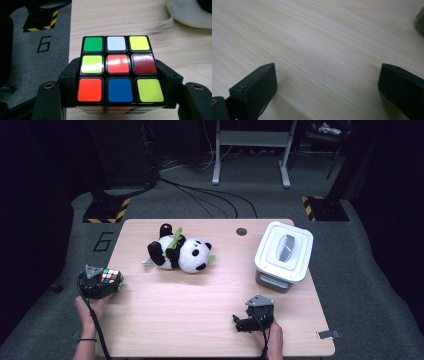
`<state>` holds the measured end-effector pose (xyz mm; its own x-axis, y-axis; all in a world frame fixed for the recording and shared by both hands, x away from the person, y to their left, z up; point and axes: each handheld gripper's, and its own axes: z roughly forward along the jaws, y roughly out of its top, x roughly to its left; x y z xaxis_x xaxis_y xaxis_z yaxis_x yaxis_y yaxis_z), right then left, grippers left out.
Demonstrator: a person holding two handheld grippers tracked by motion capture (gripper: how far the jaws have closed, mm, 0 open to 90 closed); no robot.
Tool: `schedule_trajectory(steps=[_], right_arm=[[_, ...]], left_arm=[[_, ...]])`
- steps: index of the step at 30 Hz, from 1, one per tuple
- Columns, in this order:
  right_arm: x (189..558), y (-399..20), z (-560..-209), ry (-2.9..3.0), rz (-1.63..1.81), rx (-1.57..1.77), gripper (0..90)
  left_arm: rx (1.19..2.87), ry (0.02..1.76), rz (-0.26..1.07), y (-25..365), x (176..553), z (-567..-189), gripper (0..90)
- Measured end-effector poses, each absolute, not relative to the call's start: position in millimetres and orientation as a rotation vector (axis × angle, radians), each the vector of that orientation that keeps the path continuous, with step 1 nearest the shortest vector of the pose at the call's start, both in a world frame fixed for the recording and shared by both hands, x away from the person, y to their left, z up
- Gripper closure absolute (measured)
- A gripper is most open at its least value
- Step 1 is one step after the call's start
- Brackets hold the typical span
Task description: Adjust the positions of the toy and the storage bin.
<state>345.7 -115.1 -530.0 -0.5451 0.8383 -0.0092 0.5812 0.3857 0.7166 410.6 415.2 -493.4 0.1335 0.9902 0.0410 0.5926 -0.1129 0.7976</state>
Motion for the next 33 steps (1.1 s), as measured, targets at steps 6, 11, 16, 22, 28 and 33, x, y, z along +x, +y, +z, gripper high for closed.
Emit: schedule_trajectory(steps=[6,11,16,22,28,33], right_arm=[[346,-115,-530,2.28,0.954,1.23,1.4],[346,-115,-530,2.282,0.953,1.226,1.4],[346,-115,-530,2.282,0.953,1.225,1.4],[346,-115,-530,2.282,0.953,1.226,1.4],[346,-115,-530,2.279,0.956,1.231,1.4],[346,-115,-530,2.28,0.955,1.231,1.5]], left_arm=[[1.793,1.557,0.799,417,416,-502,34.2],[1.782,1.566,0.774,417,417,-507,34.0],[1.777,1.588,0.788,416,416,-504,23.3],[1.785,1.564,0.851,411,403,-485,12.5],[1.787,1.486,0.869,395,384,-466,6.9],[1.785,1.41,0.797,378,372,-456,1.8]])
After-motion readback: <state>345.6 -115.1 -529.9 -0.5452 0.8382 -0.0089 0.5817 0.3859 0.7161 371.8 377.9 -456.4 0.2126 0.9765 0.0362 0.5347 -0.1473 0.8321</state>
